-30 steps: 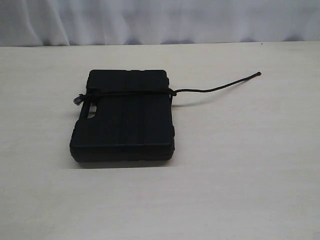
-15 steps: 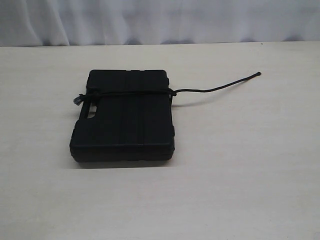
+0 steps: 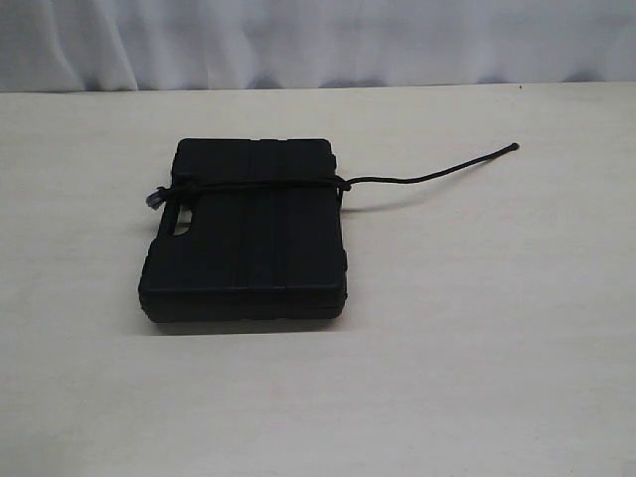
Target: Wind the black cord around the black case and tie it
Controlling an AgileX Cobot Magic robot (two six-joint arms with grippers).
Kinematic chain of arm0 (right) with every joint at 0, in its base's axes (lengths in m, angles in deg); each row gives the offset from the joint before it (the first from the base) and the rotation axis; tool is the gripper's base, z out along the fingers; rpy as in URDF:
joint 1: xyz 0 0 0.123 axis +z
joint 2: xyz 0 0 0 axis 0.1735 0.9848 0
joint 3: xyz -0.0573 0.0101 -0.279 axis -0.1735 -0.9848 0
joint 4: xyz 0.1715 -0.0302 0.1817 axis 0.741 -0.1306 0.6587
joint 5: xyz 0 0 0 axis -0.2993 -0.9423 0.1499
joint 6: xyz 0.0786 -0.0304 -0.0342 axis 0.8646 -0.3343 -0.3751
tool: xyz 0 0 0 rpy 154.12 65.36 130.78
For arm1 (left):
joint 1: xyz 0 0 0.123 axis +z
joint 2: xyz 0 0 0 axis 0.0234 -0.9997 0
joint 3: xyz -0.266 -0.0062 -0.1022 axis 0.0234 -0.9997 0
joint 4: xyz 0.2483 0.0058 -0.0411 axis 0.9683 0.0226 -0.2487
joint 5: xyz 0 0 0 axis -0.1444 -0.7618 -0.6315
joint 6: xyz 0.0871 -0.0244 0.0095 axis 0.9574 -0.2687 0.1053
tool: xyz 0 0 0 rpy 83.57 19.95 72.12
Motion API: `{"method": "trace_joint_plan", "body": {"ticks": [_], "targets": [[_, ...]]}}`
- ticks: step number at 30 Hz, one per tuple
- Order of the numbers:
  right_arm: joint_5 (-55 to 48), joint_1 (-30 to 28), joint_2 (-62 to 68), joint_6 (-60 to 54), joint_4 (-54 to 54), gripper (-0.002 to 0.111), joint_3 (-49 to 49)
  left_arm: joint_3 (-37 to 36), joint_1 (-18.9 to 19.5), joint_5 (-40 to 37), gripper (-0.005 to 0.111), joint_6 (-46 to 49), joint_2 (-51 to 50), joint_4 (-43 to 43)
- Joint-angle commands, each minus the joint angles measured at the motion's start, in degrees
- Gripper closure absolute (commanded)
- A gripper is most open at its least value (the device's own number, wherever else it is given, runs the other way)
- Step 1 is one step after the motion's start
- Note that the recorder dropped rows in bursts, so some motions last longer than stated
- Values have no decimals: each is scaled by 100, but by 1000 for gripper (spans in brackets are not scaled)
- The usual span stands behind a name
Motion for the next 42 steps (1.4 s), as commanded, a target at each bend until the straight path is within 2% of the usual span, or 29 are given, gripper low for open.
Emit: {"method": "trace_joint_plan", "body": {"ticks": [1,6,42], "targets": [[16,-8,-30,36,-19,104,-24,-17,18,-156,107,35,27,11],[16,-8,-30,36,-19,104,-24,-17,18,-466,107,232,27,11],[16,-8,-30,36,-19,104,-24,-17,18,-462,107,370,27,-3]]}}
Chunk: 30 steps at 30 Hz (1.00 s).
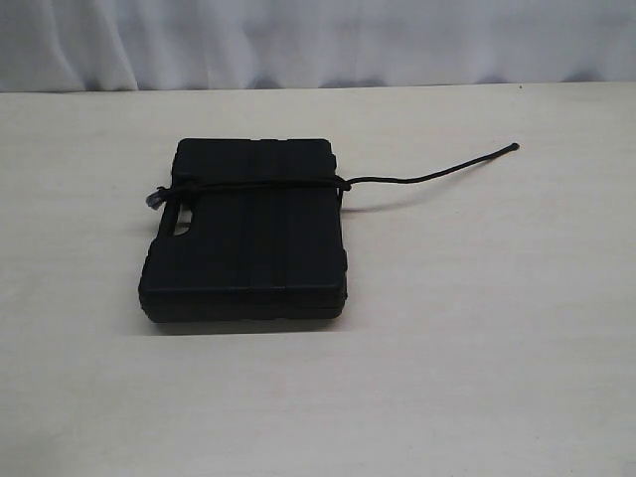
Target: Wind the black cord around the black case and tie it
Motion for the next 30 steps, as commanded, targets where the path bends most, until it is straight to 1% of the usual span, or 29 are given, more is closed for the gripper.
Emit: {"method": "trace_joint_plan", "body": {"ticks": [1,5,9,10,11,12,16,18,25,30], "targets": [[16,-8,-30,36,-19,104,-24,-17,18,18,107,35,27,-13],[16,-8,-41,36,-19,104,-94,-17,18,18,107,35,27,-13],[-47,-8,-176,36,-19,104,-455,-17,18,18,107,35,27,-13],[-137,-8,-235,36,24,104,-600,-17,18,18,107,35,27,-13],[-451,-8,-304,13,169,104,-744,-17,18,18,107,35,27,-13],[-750,-8,-380,13,403,104,-862,-17,18,18,107,35,27,-13],[-1840,-8,-648,13,2395,104,-1371,-17,18,18,107,35,27,-13],[-2097,-8,-648,13,2731,104,-1535,-17,18,18,107,35,27,-13],[-2097,-8,-648,-608,2708,104,-1708,-17,18,18,107,35,27,-14],[-1814,-8,-648,-1203,3106,104,-1708,-17,18,18,107,35,27,-14]]}}
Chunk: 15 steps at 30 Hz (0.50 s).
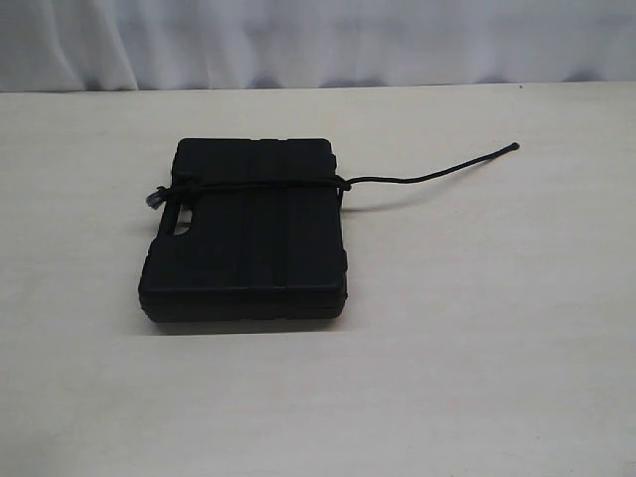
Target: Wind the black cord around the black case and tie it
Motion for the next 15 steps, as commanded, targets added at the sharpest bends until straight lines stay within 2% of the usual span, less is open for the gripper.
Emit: {"method": "trace_joint_plan", "body": {"ticks": [1,5,10,15], "targets": [[354,-8,-30,-785,580,104,-24,-17,18,23,107,35,27,-14],[1006,-8,-30,-1923,1473,104,-90,-17,18,23,107,35,27,-14],[2448,-8,-30,-4901,4098,104,-458,-17,18,23,107,35,27,-14],[2465,-8,-30,-5610,4463,104,-458,-17,18,23,107,35,27,-14]]}}
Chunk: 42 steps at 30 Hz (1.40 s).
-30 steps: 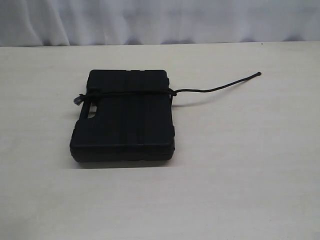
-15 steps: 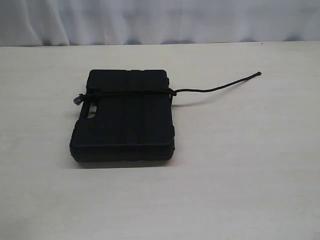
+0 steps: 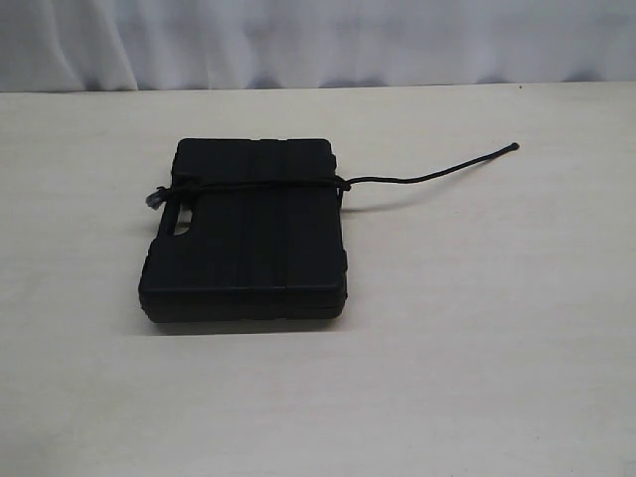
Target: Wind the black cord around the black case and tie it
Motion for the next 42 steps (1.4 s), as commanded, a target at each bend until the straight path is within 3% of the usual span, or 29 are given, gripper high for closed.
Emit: {"method": "trace_joint_plan", "body": {"ticks": [1,8,17,22,33,42], "targets": [[231,-8,-23,-1023,669,104,-39,-17,18,23,107,35,27,-14],[-381,-8,-23,-2664,1861,104,-39,-17,18,23,107,35,27,-14],[-1565,-285,-23,-4444,2478,104,-39,-17,18,23,107,35,27,-14],[-2133,-539,-23,-4745,2478,104,-39,-17,18,23,107,35,27,-14],[-3527,-537,-23,-5412,2478,104,-39,-17,18,23,107,35,27,-14],[-4101,-537,-23,-5611,2478,104,-39,-17,18,23,107,35,27,-14]]}}
